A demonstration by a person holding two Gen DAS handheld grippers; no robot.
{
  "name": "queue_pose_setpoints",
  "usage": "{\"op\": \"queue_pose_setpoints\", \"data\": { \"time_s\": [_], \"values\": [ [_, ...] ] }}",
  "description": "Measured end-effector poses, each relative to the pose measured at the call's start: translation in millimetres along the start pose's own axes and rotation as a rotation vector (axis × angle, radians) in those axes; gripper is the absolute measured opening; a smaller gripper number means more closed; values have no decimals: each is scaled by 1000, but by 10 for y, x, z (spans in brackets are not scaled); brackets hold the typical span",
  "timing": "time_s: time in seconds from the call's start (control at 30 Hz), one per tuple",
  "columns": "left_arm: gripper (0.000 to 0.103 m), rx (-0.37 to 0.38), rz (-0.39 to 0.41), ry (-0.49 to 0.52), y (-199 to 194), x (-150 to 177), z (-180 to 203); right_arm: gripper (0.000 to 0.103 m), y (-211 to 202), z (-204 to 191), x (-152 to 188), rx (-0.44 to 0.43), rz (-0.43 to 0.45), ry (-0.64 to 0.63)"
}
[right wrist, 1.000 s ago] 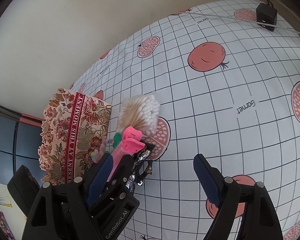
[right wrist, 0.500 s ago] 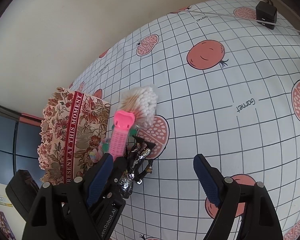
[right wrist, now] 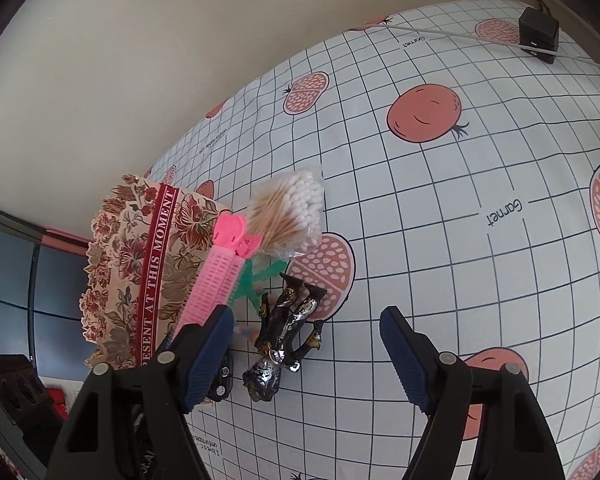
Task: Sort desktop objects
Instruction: 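Close the left tool on the pink hair roller and lift it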
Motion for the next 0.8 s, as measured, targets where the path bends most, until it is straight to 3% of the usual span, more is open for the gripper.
{"op": "queue_pose_setpoints", "data": {
  "time_s": [0.23,0.47,0.67,0.8],
  "values": [
    [28,48,42,-56,-221,-76,-137,73,-43,-42,-6,-9,23,2],
    [28,89,82,-109,-412,-143,-280,69,130,-134,75,27,-19,-44],
    [28,96,96,-137,-472,-163,-370,52,323,-214,193,62,-53,-64],
    [28,102,96,-151,-473,-177,-418,49,432,-292,265,88,-67,-97]
  ]
}}
Point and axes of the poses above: each gripper's, at about its wrist camera, not at the fingertips, and y roughly the way its jaws point, z to its right, x to its underside, the point moved 2 cm from there along y, roughly the way its jaws point, and after that the axes turned 3 degrees about y, right-handed, at the moved point
